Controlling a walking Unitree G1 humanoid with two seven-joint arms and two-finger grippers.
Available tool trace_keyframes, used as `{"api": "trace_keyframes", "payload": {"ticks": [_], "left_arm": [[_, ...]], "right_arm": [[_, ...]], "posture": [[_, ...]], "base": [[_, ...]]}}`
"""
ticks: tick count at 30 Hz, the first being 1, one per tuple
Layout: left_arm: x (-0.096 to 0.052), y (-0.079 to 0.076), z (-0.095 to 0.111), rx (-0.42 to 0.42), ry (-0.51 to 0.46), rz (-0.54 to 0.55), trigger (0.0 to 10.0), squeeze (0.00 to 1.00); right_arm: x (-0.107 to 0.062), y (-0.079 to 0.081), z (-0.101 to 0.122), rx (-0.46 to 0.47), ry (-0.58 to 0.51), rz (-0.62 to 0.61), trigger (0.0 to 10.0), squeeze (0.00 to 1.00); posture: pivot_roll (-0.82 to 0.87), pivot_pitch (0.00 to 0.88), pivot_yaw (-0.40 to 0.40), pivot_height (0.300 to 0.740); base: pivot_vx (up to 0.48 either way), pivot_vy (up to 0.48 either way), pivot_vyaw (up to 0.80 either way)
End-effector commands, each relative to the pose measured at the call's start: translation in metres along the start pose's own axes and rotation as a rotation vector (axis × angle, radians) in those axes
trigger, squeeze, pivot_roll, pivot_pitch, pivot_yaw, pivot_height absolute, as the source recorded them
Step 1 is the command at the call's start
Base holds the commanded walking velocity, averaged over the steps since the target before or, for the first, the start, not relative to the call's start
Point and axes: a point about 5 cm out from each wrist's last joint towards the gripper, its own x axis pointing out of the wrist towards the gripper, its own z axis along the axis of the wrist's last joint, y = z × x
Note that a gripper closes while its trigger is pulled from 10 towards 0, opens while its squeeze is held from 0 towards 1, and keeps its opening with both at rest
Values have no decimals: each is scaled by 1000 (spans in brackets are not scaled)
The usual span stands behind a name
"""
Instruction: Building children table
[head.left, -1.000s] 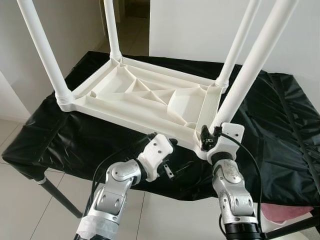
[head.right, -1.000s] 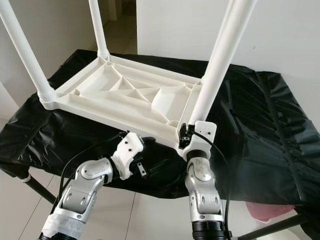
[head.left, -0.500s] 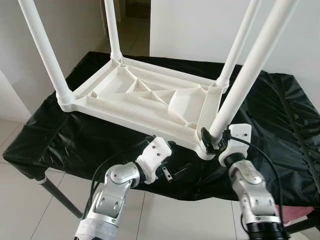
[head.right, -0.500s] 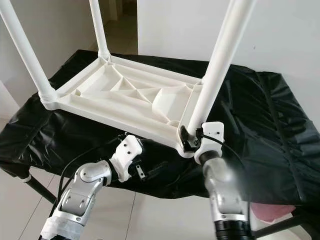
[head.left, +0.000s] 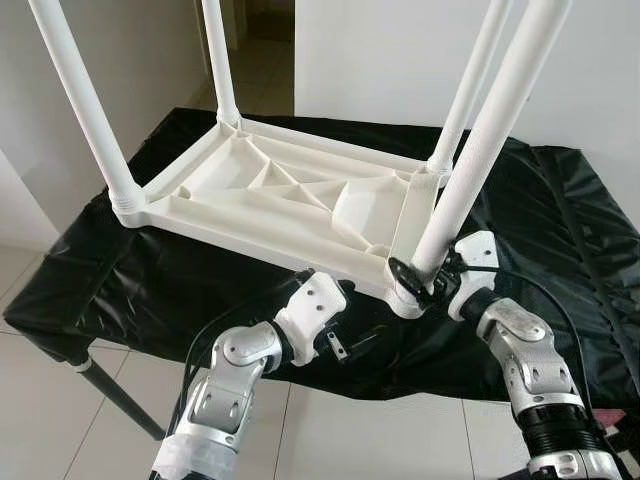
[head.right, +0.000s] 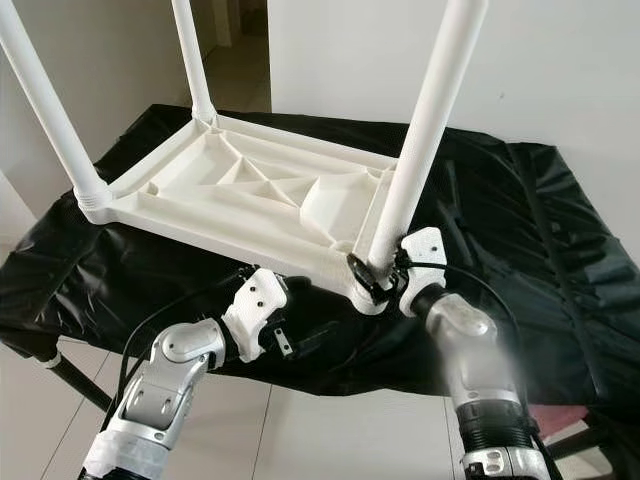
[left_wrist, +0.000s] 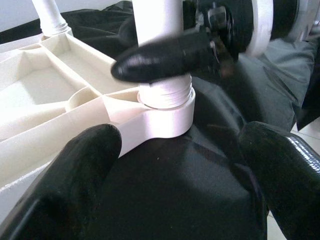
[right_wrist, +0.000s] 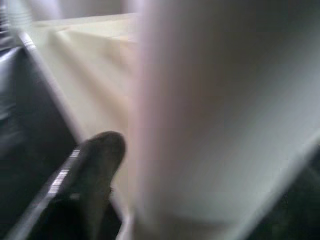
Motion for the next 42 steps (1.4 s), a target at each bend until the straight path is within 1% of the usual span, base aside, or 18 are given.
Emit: {"api": "trace_keyframes", "payload": {"ticks": [1,2,15,16,19,20,26,27,29,30,31,32,34,35,37,39,41,42], "left_arm": [[1,8,-2,1,14,164,10000,0],[0,8,-2,0,15,164,10000,0],[-3,4,-11,-15,39,161,10000,0],[-3,4,-12,-16,41,162,10000,0],[-4,4,-12,-17,43,162,10000,0],[-4,4,-12,-17,43,164,10000,0],[-5,5,-12,-17,45,166,10000,0],[-5,5,-13,-17,47,166,10000,0],[-5,5,-13,-17,47,166,10000,0],[-6,4,-13,-18,49,166,10000,0],[-6,4,-13,-18,49,166,10000,0],[-6,3,-13,-20,49,164,10000,0],[-6,3,-13,-20,49,164,10000,0],[-6,2,-13,-24,48,162,10000,0],[-6,2,-13,-24,48,162,10000,0],[-5,1,-13,-27,46,159,10000,0],[-5,0,-13,-30,43,156,10000,0],[-5,0,-13,-30,43,156,10000,0]], "right_arm": [[1,0,0,-17,3,31,4353,0],[2,-1,-1,-16,7,48,0,0],[2,-3,-18,32,18,86,0,0],[2,-4,-19,37,21,69,2235,0],[3,-5,-20,41,24,49,2235,0],[3,-1,-20,59,11,29,10000,0],[5,2,-20,77,3,-9,10000,0],[8,7,-19,132,-23,-82,10000,0],[8,7,-19,132,-23,-82,10000,0],[10,13,-16,167,-44,-146,10000,0],[10,13,-16,167,-44,-146,10000,0],[12,19,-14,205,-54,-231,10000,0],[12,19,-14,205,-54,-231,10000,0],[14,28,-11,229,-45,-328,10000,0],[14,28,-11,229,-45,-328,10000,0],[15,36,-10,263,-31,-398,10000,0],[17,51,-7,319,-13,-528,10000,0],[17,51,-7,319,-13,-528,10000,0]], "posture": [[-45,39,-2,740],[-39,41,-5,740],[-33,38,-9,740],[-34,41,-10,740],[-34,41,-10,740],[-35,46,-10,740],[-35,46,-10,740],[-37,51,-8,740],[-37,51,-8,740],[-39,56,-6,740],[-39,56,-6,740],[-42,60,-9,740],[-42,60,-9,740],[-43,60,-9,740],[-43,60,-9,740],[-42,61,-12,740],[-44,61,-16,740],[-44,61,-16,740]], "base": [[0,0,0],[0,0,0],[0,0,0],[0,0,0],[0,0,0],[0,0,0],[0,0,0],[0,0,0],[0,0,0],[0,0,0],[0,0,0],[0,0,0],[0,0,0],[0,0,0],[0,0,0],[0,0,0],[0,0,0],[0,0,0]]}}
